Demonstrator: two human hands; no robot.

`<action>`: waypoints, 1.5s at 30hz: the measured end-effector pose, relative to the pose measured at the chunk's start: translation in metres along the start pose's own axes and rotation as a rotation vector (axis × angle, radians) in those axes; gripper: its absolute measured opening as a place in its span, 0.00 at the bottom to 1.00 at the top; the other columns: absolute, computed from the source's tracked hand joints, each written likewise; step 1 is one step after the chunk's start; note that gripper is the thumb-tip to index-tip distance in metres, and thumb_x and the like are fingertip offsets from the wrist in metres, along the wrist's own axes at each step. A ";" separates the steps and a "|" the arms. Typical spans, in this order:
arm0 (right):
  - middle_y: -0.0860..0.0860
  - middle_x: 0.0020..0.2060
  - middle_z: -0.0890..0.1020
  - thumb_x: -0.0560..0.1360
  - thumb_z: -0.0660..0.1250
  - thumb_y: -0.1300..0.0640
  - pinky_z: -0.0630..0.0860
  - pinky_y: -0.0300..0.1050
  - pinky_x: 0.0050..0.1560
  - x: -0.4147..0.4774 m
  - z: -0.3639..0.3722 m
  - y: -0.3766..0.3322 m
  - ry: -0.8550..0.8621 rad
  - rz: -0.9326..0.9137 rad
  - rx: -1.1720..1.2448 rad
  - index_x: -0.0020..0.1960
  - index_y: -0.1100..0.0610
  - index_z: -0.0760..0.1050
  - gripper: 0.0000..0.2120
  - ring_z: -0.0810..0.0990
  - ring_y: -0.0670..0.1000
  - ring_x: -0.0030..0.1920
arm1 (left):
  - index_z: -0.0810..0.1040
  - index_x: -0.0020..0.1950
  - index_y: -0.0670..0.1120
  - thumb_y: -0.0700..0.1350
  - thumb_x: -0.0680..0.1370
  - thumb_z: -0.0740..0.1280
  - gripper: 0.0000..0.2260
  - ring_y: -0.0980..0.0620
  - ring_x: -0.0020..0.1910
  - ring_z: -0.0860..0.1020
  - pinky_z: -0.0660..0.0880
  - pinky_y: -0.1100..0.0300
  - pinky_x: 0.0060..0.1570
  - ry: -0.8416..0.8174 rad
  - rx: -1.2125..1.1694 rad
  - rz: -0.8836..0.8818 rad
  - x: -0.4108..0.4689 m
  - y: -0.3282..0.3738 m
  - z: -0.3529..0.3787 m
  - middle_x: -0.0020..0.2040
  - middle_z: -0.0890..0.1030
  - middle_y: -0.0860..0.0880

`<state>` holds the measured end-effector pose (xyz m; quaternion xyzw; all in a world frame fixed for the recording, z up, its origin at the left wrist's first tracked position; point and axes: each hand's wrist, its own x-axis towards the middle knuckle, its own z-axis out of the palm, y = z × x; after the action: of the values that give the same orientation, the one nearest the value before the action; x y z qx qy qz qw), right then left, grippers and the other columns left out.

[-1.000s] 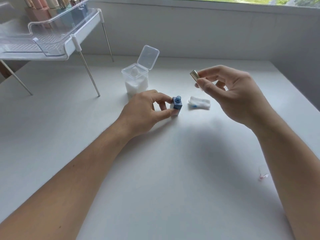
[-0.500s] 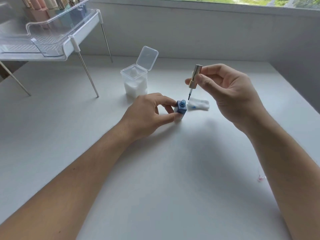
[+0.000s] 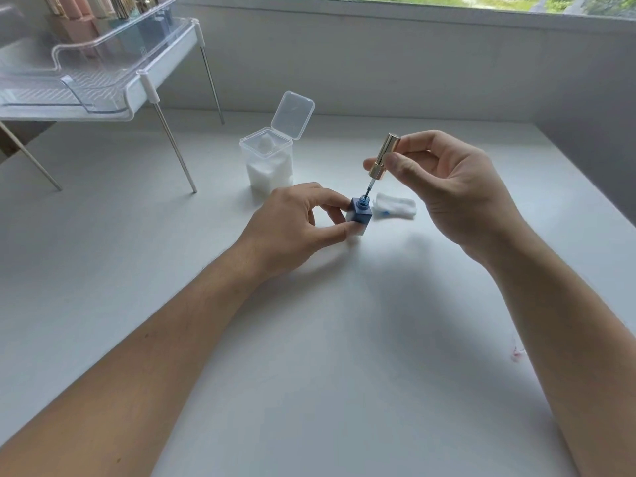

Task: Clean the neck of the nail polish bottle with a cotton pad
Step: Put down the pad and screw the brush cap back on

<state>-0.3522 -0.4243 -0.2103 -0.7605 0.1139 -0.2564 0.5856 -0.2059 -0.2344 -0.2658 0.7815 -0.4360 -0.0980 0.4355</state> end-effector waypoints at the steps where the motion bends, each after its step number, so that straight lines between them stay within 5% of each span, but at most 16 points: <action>1: 0.51 0.55 0.93 0.86 0.73 0.59 0.80 0.36 0.66 0.000 0.000 0.000 -0.003 0.003 -0.002 0.62 0.59 0.82 0.06 0.91 0.48 0.62 | 0.90 0.59 0.64 0.63 0.77 0.80 0.12 0.57 0.33 0.73 0.80 0.48 0.46 0.000 -0.002 0.001 0.000 0.000 0.000 0.51 0.87 0.60; 6: 0.51 0.55 0.93 0.86 0.74 0.58 0.81 0.41 0.69 -0.001 0.002 0.000 -0.009 0.015 -0.021 0.60 0.58 0.82 0.05 0.91 0.48 0.62 | 0.90 0.59 0.64 0.62 0.78 0.81 0.11 0.58 0.33 0.73 0.76 0.54 0.43 0.009 -0.015 0.016 0.001 -0.001 0.000 0.50 0.87 0.60; 11: 0.49 0.55 0.93 0.85 0.74 0.54 0.77 0.56 0.78 -0.001 0.003 0.002 -0.035 0.046 -0.080 0.59 0.53 0.82 0.04 0.90 0.49 0.63 | 0.90 0.59 0.62 0.61 0.77 0.81 0.12 0.59 0.34 0.73 0.73 0.60 0.41 0.025 -0.020 0.022 0.001 -0.001 0.000 0.49 0.86 0.61; 18: 0.45 0.55 0.93 0.84 0.76 0.50 0.79 0.65 0.74 -0.004 0.005 0.005 -0.071 0.088 -0.183 0.59 0.53 0.82 0.09 0.89 0.57 0.63 | 0.89 0.59 0.61 0.61 0.78 0.81 0.11 0.59 0.35 0.73 0.71 0.63 0.41 0.052 -0.014 0.032 0.002 -0.001 -0.001 0.50 0.87 0.59; 21: 0.42 0.53 0.92 0.84 0.76 0.48 0.80 0.52 0.62 -0.003 0.003 0.006 -0.070 0.078 -0.268 0.59 0.52 0.83 0.08 0.87 0.60 0.58 | 0.89 0.58 0.61 0.61 0.77 0.81 0.12 0.58 0.35 0.73 0.73 0.60 0.41 0.064 -0.002 0.030 0.002 -0.003 -0.002 0.50 0.87 0.58; 24: 0.37 0.51 0.90 0.83 0.75 0.45 0.77 0.48 0.52 -0.005 0.001 0.008 -0.065 0.035 -0.399 0.56 0.46 0.82 0.06 0.81 0.51 0.46 | 0.89 0.58 0.60 0.61 0.77 0.81 0.12 0.57 0.35 0.73 0.75 0.56 0.42 0.068 0.017 0.037 0.002 -0.005 -0.003 0.50 0.87 0.58; 27: 0.34 0.48 0.88 0.79 0.73 0.40 0.79 0.56 0.55 -0.007 0.002 0.007 -0.051 -0.015 -0.537 0.52 0.44 0.79 0.09 0.77 0.52 0.40 | 0.89 0.58 0.60 0.60 0.77 0.81 0.11 0.57 0.34 0.73 0.75 0.55 0.42 0.075 0.031 0.050 0.003 -0.007 -0.003 0.49 0.86 0.58; 32: 0.35 0.43 0.88 0.80 0.69 0.37 0.70 0.59 0.72 -0.007 0.003 0.007 -0.024 -0.044 -0.757 0.43 0.41 0.74 0.12 0.74 0.36 0.37 | 0.88 0.60 0.58 0.57 0.77 0.82 0.13 0.57 0.34 0.74 0.75 0.55 0.41 0.076 0.065 0.080 0.003 -0.009 -0.002 0.50 0.85 0.58; 38: 0.36 0.43 0.88 0.76 0.68 0.23 0.75 0.58 0.57 -0.006 -0.001 0.011 -0.040 -0.055 -0.741 0.47 0.45 0.81 0.24 0.75 0.40 0.39 | 0.89 0.59 0.58 0.58 0.78 0.82 0.12 0.57 0.34 0.73 0.74 0.59 0.40 0.081 0.056 0.094 0.004 -0.008 -0.004 0.50 0.85 0.58; 42: 0.39 0.54 0.87 0.79 0.77 0.38 0.78 0.49 0.51 -0.006 -0.010 0.004 -0.166 -0.048 -0.624 0.65 0.36 0.80 0.16 0.76 0.53 0.44 | 0.89 0.59 0.58 0.57 0.78 0.82 0.12 0.56 0.33 0.73 0.73 0.62 0.40 0.101 0.025 0.086 0.004 -0.008 -0.006 0.50 0.86 0.56; 45: 0.34 0.52 0.86 0.82 0.77 0.50 0.73 0.30 0.46 -0.006 -0.013 0.003 -0.199 -0.091 -0.548 0.63 0.37 0.84 0.12 0.77 0.41 0.43 | 0.89 0.59 0.57 0.56 0.78 0.82 0.12 0.56 0.34 0.73 0.71 0.65 0.39 0.111 -0.003 0.091 0.004 -0.007 -0.007 0.50 0.86 0.55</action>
<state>-0.3639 -0.4325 -0.2120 -0.9161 0.0867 -0.1662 0.3544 -0.1961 -0.2316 -0.2664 0.7644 -0.4460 -0.0352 0.4642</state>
